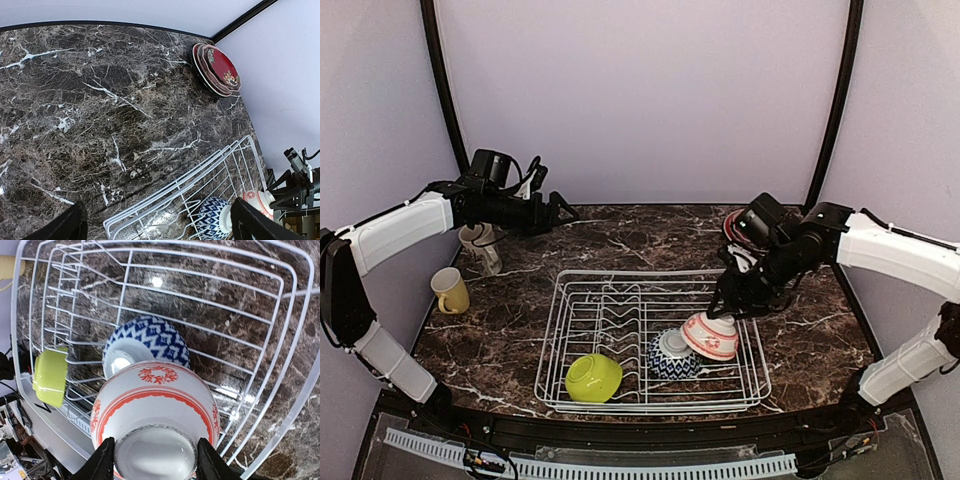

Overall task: Unload the mixed dishes from the dish rack
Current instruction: Grab the bowl from the dish rack, then pass from the right arm to the left

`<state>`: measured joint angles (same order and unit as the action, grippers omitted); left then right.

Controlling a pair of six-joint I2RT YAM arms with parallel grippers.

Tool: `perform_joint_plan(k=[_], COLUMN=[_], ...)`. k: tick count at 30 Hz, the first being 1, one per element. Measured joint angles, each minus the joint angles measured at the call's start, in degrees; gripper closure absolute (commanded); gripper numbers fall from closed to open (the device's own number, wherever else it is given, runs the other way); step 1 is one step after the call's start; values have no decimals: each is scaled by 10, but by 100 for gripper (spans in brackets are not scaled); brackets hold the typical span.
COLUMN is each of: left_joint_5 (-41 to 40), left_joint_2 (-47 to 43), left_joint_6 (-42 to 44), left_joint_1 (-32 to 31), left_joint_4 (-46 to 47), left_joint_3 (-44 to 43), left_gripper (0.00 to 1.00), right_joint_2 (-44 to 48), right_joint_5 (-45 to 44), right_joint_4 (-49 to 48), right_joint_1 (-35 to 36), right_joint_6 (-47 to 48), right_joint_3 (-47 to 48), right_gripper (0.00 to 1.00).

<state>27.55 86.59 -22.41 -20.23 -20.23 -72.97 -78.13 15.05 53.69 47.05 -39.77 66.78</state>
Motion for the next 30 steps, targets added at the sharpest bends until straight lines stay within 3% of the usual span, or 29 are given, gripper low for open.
perform_joint_plan(k=[8,13,17,21,25,30], left_joint_5=[36,88,105,79,26,-9], left_joint_2=[0,-2,-27,-55,-66,-23], left_joint_6=[-4,-55,-170,-290,-388,-484], left_joint_1=[-5,-23,-67,-152,-235,-277], left_joint_4=[10,79,188,286,386,529], left_joint_3=[0,24,125,217,251,271], left_gripper=[1,2,2,2,2,6], right_joint_2=[-18,-18,-19,-19,-19,-15], right_joint_5=[53,83,92,98,104,109], right_joint_4=[-86,-161,-205,-237,-253,-263], right_joint_1=[-34,-52,-62,-68,-77,-81], right_joint_6=[7,-11,-29,-43,-50,-53], right_joint_3=[13,-17,-40,-52,-64,-69], right_gripper=[83,85,85,85,85,86])
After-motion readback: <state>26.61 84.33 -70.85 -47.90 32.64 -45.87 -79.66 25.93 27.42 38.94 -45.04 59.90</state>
